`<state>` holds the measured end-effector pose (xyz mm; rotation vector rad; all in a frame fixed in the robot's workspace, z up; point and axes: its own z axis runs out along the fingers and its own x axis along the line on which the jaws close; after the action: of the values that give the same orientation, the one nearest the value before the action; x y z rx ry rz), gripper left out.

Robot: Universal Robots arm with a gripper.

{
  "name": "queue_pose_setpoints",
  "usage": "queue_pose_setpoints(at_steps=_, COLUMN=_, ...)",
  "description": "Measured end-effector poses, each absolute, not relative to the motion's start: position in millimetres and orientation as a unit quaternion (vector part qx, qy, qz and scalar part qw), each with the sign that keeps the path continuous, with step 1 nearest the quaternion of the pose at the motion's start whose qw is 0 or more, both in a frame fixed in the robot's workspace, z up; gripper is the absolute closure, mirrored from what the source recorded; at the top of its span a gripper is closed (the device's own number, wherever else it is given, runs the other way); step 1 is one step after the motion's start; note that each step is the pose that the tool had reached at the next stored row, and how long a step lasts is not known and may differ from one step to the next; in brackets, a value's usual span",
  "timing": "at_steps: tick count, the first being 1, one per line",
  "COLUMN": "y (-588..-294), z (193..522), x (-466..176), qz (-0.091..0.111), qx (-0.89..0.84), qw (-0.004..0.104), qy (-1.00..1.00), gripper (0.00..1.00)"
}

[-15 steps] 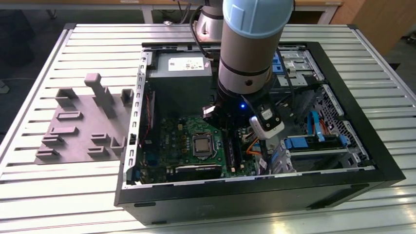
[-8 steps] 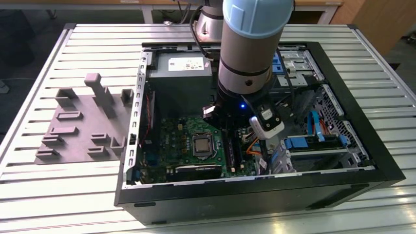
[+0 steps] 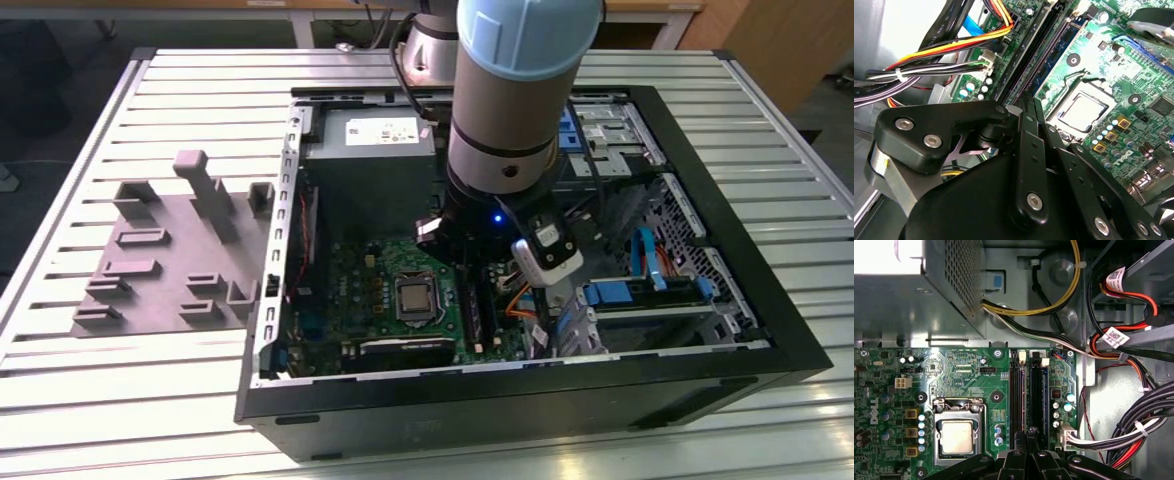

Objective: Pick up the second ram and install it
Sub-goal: 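Insert the second ram into the second slot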

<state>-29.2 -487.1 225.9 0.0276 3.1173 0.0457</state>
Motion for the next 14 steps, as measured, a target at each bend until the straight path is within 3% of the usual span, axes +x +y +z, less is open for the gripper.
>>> queue_pose_setpoints(at_steps=14, y=-487.2, z=225.2, x=-29.3, qz=0.015, qx=0.009, qw=0.012, qy=1.000, gripper=0.89)
